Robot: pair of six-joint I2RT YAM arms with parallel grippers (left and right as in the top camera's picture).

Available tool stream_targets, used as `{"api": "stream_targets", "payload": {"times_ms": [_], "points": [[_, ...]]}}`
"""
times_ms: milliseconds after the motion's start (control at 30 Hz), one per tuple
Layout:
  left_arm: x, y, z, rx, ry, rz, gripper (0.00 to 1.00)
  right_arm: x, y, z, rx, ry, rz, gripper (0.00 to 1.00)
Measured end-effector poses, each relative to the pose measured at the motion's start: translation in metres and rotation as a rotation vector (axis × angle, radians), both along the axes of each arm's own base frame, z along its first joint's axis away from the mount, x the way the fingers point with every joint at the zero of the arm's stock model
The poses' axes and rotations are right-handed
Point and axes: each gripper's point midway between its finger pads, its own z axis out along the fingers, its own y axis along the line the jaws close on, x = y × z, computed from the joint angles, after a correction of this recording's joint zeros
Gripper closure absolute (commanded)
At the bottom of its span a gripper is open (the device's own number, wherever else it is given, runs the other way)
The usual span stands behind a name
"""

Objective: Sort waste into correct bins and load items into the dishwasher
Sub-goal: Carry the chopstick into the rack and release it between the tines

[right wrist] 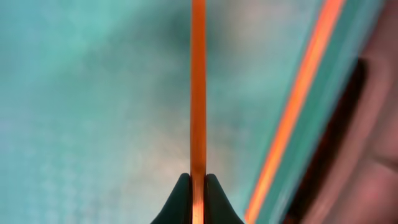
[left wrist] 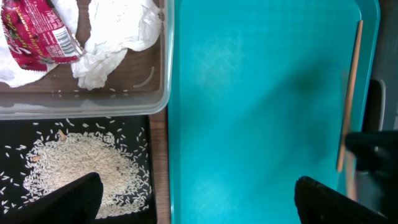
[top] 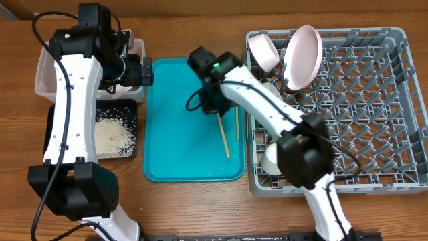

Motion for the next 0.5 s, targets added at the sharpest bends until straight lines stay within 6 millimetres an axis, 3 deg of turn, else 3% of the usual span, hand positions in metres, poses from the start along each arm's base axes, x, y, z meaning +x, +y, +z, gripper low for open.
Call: {"api": "stream_targets", "payload": {"times_ms": [300,500], "points": [[0.000,0.000,0.000,0.000,0.000,0.000,0.00,-0.007,-0.052,0.099,0.040,-0.093,-0.070,0.96],[0.000,0.000,0.000,0.000,0.000,0.000,0.00,-0.020,-0.088,0.133,0.012,-0.115,-0.129,0.96]]}}
